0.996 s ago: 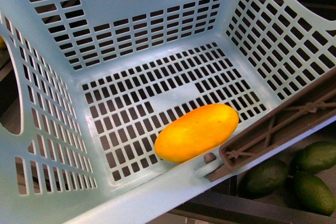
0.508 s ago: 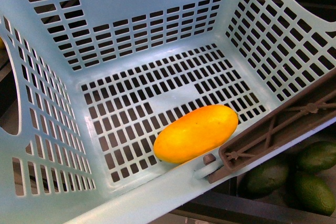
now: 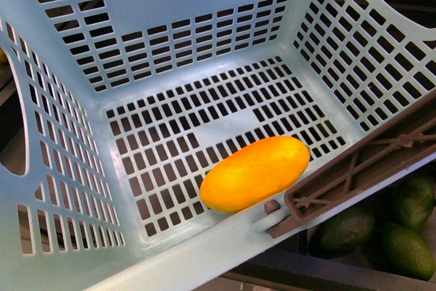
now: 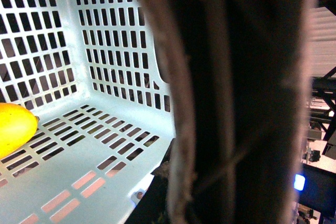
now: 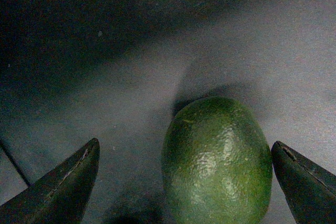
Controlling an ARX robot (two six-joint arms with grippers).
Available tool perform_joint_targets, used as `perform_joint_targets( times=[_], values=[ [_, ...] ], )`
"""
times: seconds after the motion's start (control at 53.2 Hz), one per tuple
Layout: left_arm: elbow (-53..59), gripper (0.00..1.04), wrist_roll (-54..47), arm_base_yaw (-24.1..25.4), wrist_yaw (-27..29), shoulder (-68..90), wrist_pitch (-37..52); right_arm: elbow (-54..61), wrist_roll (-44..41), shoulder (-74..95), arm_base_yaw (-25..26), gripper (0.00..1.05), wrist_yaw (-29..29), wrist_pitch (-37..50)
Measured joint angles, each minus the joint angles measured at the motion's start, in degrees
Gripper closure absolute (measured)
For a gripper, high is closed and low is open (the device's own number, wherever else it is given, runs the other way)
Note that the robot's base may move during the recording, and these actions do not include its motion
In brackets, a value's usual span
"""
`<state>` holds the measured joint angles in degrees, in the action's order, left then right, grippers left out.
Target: Pick mango and avocado into basket
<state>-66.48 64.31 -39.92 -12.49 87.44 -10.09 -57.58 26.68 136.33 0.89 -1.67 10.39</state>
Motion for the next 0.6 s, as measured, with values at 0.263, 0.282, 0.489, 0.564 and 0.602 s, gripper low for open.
perform_joint_targets(
  times=[0.263,0.282,0.489,0.564,0.602],
  values=[
    [0.0,1.0,0.0,0.0,0.0,0.0,0.0,-2.51,0.55,2.56,-0.28,0.09,-0.09,-1.03],
    [0.0,1.0,0.0,0.0,0.0,0.0,0.02,-2.8,0.55,2.73,-0.28,0.09,-0.09,-1.18],
    [0.0,1.0,0.0,0.0,0.0,0.0,0.0,-5.2,0.52,4.63,-0.28,0.09,-0.09,-2.21],
    [0.0,1.0,0.0,0.0,0.0,0.0,0.0,-5.6,0.52,5.09,-0.28,0.09,-0.09,-2.43],
    [0.0,1.0,0.0,0.0,0.0,0.0,0.0,-5.77,0.52,5.33,-0.28,0.09,-0.11,-2.58]
  ],
)
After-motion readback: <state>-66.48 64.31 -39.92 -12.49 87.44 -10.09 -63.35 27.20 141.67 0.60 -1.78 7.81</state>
